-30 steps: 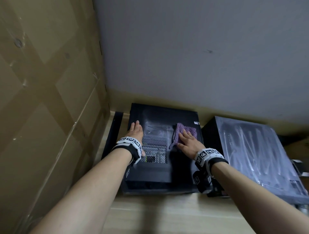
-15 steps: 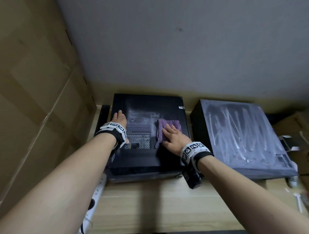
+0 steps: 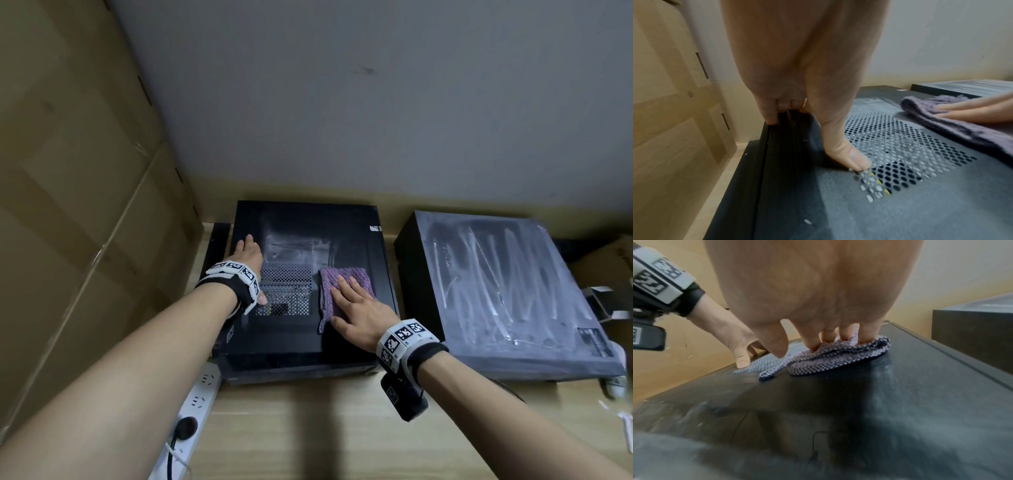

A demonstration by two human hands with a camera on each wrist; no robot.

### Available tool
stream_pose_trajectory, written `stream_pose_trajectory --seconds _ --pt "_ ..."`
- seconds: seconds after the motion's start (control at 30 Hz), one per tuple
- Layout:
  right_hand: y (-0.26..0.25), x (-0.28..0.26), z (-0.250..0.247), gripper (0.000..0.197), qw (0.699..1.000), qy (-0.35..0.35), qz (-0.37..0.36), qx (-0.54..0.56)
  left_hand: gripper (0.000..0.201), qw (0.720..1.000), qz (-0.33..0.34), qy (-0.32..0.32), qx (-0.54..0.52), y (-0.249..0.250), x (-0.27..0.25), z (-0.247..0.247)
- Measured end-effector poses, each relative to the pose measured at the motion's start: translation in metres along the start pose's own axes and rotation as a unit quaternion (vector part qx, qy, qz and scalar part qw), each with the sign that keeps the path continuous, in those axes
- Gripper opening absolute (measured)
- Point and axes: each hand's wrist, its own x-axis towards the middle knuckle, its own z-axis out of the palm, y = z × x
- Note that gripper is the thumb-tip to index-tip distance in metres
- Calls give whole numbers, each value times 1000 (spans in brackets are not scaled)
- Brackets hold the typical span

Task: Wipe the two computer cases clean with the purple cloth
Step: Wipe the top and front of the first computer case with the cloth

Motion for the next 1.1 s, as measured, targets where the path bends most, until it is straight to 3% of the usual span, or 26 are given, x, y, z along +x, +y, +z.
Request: stream_pose_trajectory --seconds 0.4,0.6,0.83,1.1 --pt "0 115 -56 68 999 -17 32 4 145 1000 9 -1 26 -2 6 5" --pt "6 147 -70 66 999 -14 35 5 144 999 5 8 43 1 8 5" --pt "1 133 -65 66 999 7 35 29 141 999 3 19 37 2 1 3" --pt "-14 49 -18 67 999 6 -15 28 141 1000 22 20 1 -1 -6 3"
